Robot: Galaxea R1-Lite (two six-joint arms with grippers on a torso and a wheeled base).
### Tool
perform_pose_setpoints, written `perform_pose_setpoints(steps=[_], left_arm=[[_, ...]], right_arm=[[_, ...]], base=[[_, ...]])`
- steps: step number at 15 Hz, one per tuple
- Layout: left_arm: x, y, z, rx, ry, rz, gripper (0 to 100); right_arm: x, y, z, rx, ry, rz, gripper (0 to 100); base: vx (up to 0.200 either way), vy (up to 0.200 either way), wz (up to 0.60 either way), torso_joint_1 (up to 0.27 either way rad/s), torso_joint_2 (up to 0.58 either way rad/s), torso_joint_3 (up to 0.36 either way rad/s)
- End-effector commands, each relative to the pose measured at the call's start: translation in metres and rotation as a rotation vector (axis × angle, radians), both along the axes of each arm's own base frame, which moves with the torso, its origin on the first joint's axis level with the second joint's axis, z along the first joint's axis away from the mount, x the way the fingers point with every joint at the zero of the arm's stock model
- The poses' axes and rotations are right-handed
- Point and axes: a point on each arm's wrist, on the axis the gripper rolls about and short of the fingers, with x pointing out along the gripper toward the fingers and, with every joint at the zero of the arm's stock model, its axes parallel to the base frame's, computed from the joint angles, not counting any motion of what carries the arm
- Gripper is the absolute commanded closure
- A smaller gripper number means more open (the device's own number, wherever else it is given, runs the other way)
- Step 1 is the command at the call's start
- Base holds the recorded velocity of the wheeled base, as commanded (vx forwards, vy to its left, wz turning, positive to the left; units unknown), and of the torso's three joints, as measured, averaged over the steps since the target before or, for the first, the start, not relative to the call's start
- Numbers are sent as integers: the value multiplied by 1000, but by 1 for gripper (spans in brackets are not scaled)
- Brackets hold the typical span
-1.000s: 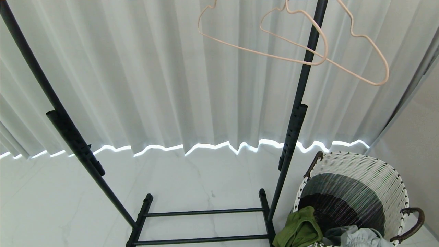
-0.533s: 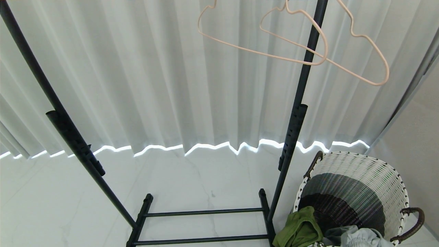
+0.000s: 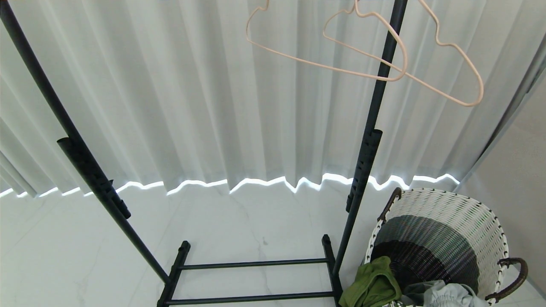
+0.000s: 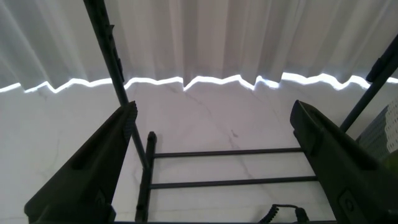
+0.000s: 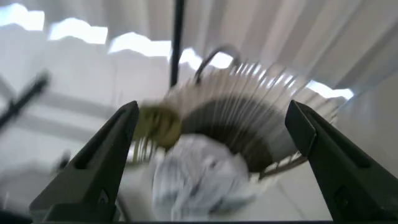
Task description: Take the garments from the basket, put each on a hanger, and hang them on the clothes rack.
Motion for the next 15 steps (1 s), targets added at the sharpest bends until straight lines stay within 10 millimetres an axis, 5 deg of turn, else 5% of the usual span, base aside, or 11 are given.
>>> perform_pose_setpoints(steps=[1, 4, 11, 15], left_arm=[[0, 0, 0, 0, 0, 0, 0], [0, 0, 0, 0, 0, 0, 0], [0, 0, 0, 0, 0, 0, 0], [0, 0, 0, 0, 0, 0, 0]], right_arm=[[43, 10, 4, -200, 335, 105, 0], [80, 13, -12, -446, 556, -65, 0], [88, 16, -80, -654, 663, 49, 0], [114, 26, -86, -667, 689, 84, 0]], base=[[0, 0, 0, 0, 0, 0], [0, 0, 0, 0, 0, 0], [0, 0, 0, 0, 0, 0], [0, 0, 0, 0, 0, 0]])
